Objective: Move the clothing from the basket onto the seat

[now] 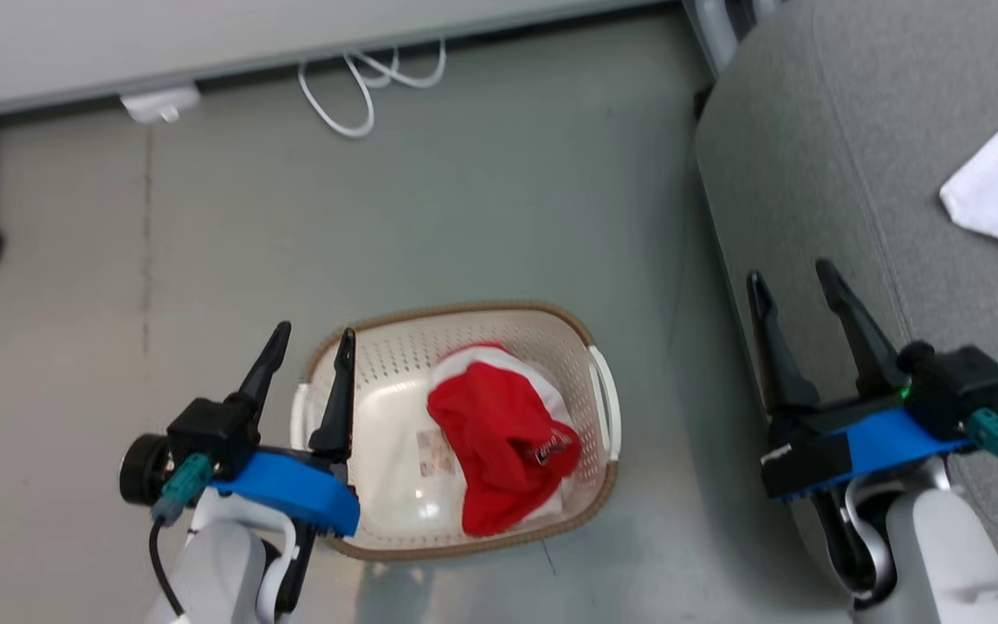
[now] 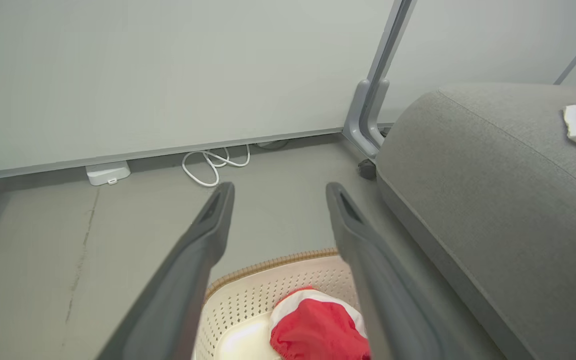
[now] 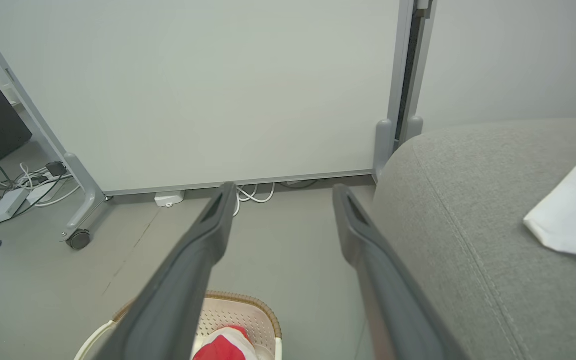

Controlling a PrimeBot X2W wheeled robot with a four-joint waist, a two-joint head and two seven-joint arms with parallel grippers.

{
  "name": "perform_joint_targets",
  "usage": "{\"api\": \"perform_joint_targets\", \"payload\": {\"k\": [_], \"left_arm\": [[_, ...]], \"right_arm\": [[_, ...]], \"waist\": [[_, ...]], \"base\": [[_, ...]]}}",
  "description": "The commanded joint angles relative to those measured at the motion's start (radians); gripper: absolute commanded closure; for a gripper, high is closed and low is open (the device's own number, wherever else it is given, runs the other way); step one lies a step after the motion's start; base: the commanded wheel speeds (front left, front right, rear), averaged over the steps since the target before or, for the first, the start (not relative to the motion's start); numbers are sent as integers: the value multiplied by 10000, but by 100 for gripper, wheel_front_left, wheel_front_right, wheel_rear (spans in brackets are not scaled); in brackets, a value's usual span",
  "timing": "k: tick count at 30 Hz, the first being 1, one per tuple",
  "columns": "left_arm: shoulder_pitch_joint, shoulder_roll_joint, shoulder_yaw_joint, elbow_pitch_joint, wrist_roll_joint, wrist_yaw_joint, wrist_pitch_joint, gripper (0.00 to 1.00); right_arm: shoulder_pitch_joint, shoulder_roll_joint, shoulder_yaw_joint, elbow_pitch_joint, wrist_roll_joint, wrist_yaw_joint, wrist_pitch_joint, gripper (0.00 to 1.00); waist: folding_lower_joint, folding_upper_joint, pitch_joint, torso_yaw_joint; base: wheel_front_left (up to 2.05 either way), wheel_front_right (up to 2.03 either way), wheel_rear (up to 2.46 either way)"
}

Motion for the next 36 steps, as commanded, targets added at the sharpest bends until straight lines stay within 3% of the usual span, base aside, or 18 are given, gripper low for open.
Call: {"api": "perform_joint_targets", "payload": {"k": [1, 14, 27, 36], "left_arm": [[-422, 132, -103, 118, 4, -10, -50, 0], [-2762, 672, -2227, 2534, -484, -10, -35, 0], [-4466, 271, -2916, 5438, -1697, 7, 558, 0], [-5270, 111, -2681, 6845, -1816, 964, 685, 0]], "right_arm": [[-368, 10, 85, -65, 93, 3, -94, 0], [-1869, 12, 917, 233, 553, 3, -850, 0], [-2570, 13, 1776, 723, 1046, 1, -1345, 0], [-2819, 13, 2167, 847, 1389, 1, -1477, 0]], "waist": [[-3, 0, 1219, -715], [-3, 0, 3673, -1906], [-3, 0, 4948, -2543], [-3, 0, 5454, -2808]], "base": [[0, 0, 0], [0, 0, 0], [0, 0, 0], [0, 0, 0]]}}
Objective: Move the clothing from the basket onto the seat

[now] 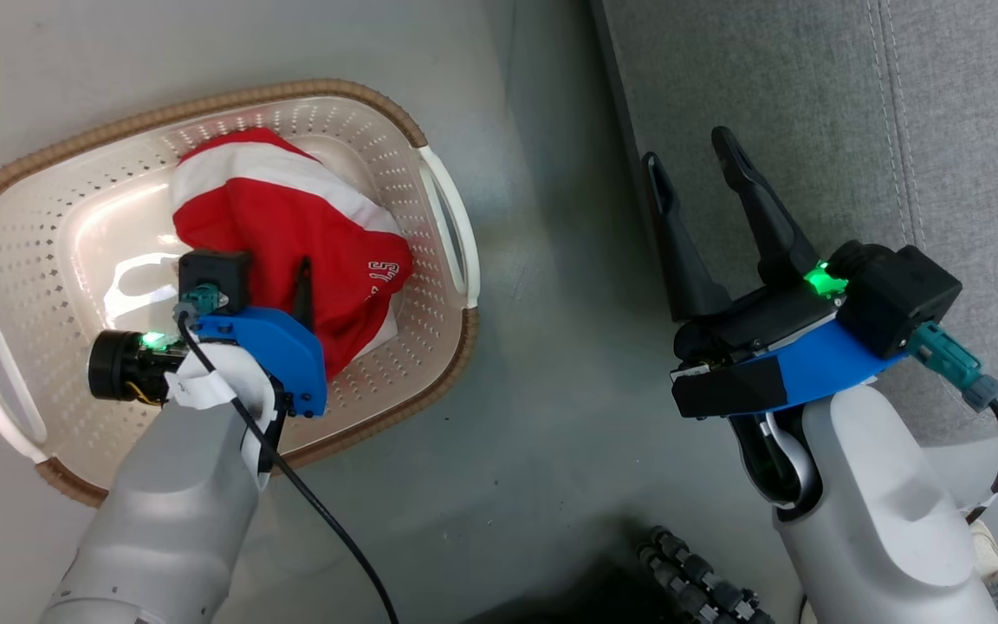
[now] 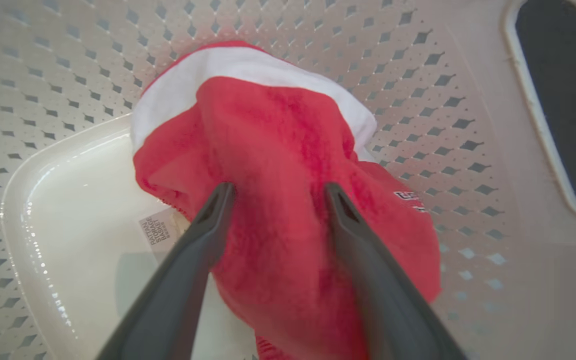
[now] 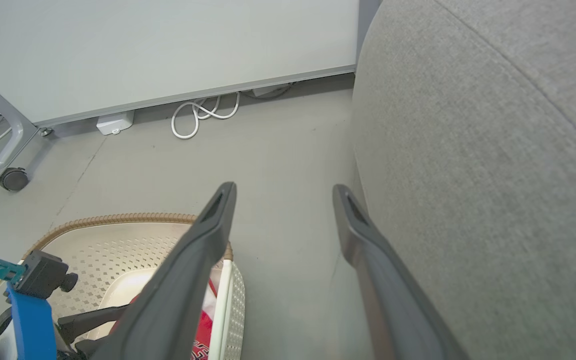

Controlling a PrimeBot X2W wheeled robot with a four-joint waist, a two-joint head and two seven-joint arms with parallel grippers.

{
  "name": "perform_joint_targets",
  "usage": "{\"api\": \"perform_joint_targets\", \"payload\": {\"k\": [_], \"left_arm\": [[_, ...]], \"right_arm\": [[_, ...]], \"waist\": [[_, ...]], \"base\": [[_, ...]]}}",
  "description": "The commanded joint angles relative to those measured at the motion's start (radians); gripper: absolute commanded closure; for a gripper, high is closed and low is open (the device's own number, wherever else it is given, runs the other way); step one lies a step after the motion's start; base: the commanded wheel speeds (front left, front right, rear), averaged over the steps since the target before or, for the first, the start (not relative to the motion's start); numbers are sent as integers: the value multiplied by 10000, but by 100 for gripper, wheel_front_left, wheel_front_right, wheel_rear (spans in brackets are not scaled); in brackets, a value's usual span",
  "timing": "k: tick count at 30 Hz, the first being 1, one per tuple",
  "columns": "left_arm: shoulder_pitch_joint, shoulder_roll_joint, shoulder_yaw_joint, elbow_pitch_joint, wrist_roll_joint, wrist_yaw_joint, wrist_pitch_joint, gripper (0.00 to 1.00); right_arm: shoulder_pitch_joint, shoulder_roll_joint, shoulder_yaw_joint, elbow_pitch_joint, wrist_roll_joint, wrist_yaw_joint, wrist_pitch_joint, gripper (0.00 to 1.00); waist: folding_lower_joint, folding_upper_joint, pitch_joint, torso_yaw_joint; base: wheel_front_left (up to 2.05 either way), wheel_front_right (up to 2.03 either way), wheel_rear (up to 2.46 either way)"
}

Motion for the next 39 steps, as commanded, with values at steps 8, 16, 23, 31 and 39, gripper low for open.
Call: {"api": "perform_joint_targets", "payload": {"k": [8, 16, 23, 31, 39], "left_arm": [[-448, -111, 187, 898, -152, 930, 64, 0], [-584, -116, 79, 1486, -168, 1280, 729, 96], [-604, -109, -81, 1634, -195, 1141, 1061, 100], [-626, -46, -137, 1695, -307, 854, 892, 100], [-637, -138, -186, 1776, -403, 671, 817, 100]], "right_arm": [[-293, 15, 159, -11, 195, 5, -87, 0], [-209, 15, 240, -163, 204, 3, -85, 0], [-182, 15, 230, -193, 239, 3, -86, 0], [-322, 15, 224, -181, 213, 5, -87, 0], [-355, 15, 147, -73, 125, 5, -88, 0]], "waist": [[-1, 0, 261, -174], [-1, 0, 395, -264], [-1, 0, 445, -262], [-1, 0, 356, -212], [-1, 0, 62, -87]], "base": [[0, 0, 0], [0, 0, 0], [0, 0, 0], [0, 0, 0], [0, 0, 0]]}}
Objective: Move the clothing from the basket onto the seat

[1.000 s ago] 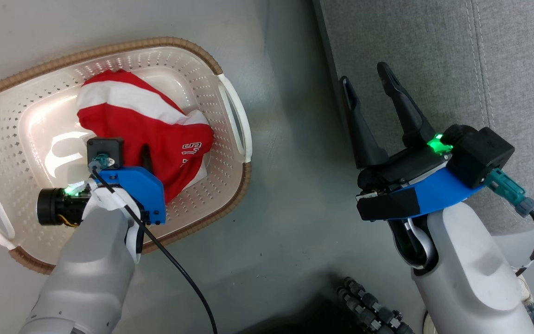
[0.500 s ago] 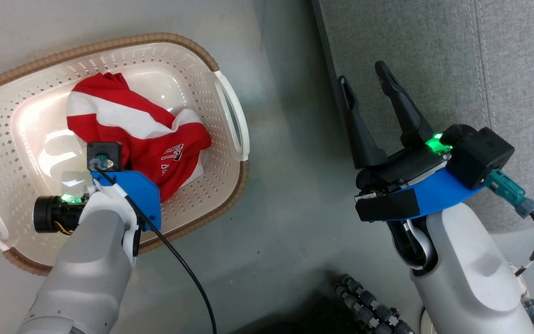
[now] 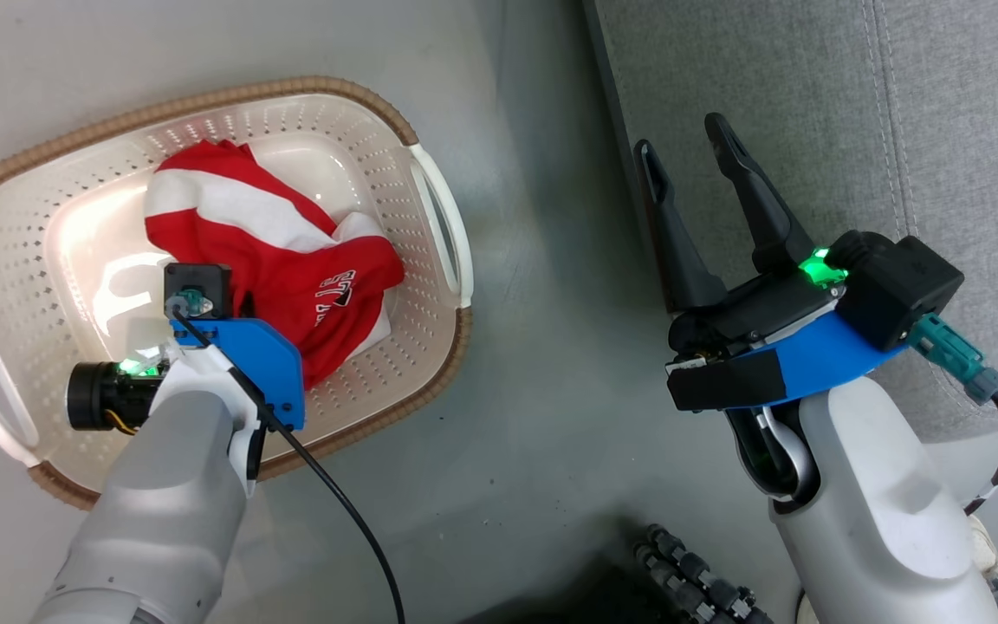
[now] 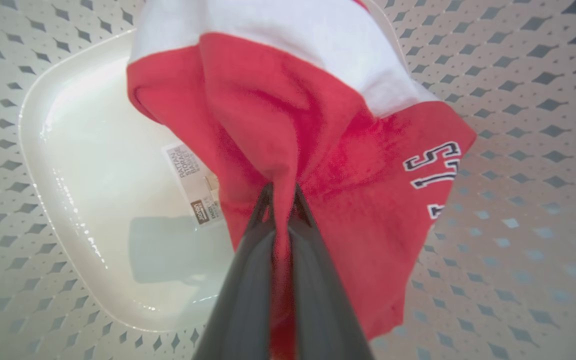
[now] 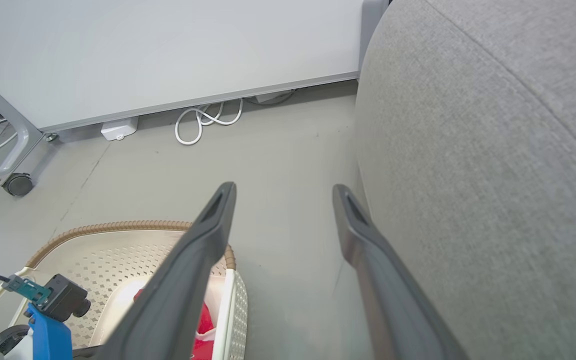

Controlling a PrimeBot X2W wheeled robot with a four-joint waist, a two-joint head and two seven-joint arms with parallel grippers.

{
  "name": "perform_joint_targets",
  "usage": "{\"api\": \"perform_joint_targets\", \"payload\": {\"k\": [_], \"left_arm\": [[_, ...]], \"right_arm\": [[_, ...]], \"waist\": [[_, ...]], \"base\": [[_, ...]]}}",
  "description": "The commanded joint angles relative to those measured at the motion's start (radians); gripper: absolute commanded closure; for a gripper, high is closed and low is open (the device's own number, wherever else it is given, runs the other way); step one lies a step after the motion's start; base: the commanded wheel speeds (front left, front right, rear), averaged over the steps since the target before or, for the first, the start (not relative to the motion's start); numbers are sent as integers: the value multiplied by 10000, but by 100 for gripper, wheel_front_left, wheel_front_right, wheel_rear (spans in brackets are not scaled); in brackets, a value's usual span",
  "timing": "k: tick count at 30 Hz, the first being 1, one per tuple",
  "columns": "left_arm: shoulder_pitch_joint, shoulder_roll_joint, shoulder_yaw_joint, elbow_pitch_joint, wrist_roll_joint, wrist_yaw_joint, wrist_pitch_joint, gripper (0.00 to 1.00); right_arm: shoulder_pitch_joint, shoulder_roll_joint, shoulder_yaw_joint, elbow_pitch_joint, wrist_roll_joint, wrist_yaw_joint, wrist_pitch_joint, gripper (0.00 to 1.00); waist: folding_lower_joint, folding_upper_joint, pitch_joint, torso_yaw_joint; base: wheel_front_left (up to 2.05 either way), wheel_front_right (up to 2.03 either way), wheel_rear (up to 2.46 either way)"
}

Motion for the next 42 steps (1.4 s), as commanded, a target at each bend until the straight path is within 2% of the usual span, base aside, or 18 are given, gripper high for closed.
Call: {"api": "perform_joint_targets", "payload": {"k": [1, 13, 18, 22, 30, 42], "left_arm": [[-45, -42, -10, 35, -60, -96, -125, 100], [427, -688, -318, -7, -242, -986, -815, 100], [853, -892, -540, -230, -458, -1260, -980, 100], [1470, -911, -1011, -1045, -980, -1457, -947, 100], [2125, -903, -2249, -2429, -1865, -1545, -1105, 100], [1568, -902, -3601, -3824, -3003, -1466, -1297, 100]], "right_arm": [[-151, 15, -61, 49, -102, 3, -57, 0], [368, 11, -466, 556, -598, 5, -43, 0], [892, 3, -723, 819, -864, 5, 241, 0], [1427, 3, -857, 921, -1011, 3, 558, 0], [2505, 3, -778, 895, -1076, 5, 1222, 0], [3775, 3, -936, 655, -869, 5, 1813, 0]], "waist": [[0, 0, -210, 101], [0, 0, -2434, 1044], [0, 0, -3985, 1621], [0, 0, -5126, 2003], [0, 0, -7009, 2679], [0, 0, -8721, 3268]], "base": [[0, 0, 0], [0, 0, 0], [0, 0, 0], [0, 0, 0], [0, 0, 0], [0, 0, 0]]}}
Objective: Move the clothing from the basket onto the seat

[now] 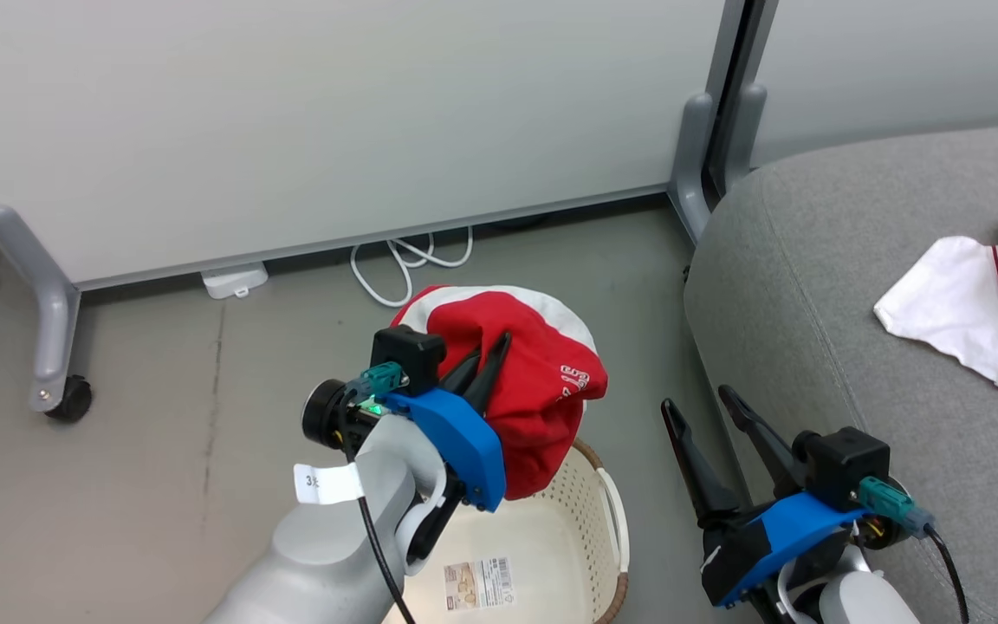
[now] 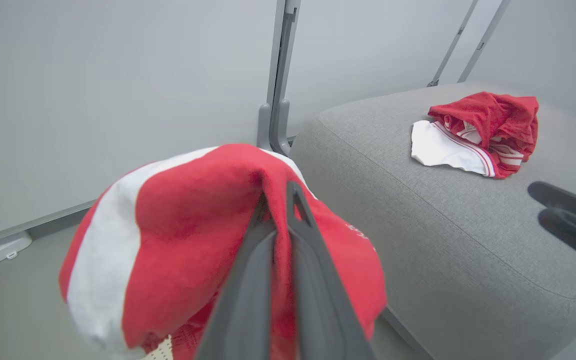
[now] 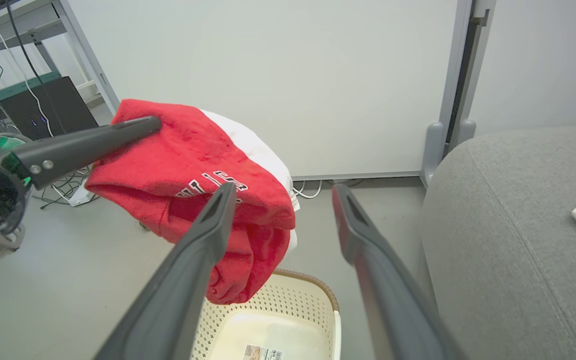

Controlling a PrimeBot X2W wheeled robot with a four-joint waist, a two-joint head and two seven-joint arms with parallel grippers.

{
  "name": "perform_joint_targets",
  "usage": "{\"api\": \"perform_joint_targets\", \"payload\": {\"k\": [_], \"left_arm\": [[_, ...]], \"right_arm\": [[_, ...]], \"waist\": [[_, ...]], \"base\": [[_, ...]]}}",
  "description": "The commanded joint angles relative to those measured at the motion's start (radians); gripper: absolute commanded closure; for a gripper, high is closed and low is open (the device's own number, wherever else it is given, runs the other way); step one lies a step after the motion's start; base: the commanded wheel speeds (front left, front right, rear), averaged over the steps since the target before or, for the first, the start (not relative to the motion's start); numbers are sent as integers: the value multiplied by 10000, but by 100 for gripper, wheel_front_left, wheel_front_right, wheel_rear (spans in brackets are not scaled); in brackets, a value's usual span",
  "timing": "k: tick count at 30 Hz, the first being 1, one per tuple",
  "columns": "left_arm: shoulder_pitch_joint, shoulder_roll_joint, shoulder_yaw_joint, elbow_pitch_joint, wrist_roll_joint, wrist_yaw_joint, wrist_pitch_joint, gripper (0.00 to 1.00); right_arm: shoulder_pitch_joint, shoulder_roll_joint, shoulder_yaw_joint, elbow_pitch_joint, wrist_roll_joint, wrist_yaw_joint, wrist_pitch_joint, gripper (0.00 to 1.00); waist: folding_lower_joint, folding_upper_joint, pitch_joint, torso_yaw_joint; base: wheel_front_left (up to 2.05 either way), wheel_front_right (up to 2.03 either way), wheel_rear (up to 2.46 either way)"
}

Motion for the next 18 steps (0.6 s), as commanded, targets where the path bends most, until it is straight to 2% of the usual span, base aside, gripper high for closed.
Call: {"api": "perform_joint_targets", "payload": {"k": [1, 11, 18], "left_arm": [[-235, -9, -157, -167, -131, 79, -52, 100], [-1263, -6, -1039, -1060, -970, 418, -33, 100], [-1673, -3, -1559, -1134, -1411, 647, -70, 100]], "right_arm": [[242, -12, -37, -72, 49, 5, 68, 0], [713, -12, -89, -342, 20, 5, 365, 0], [786, -12, -47, -483, 79, 5, 461, 0]], "waist": [[3, -2, -482, 296], [3, -2, -933, 476], [3, -2, -1073, 501]], "base": [[0, 0, 0], [0, 0, 0], [0, 0, 0]]}}
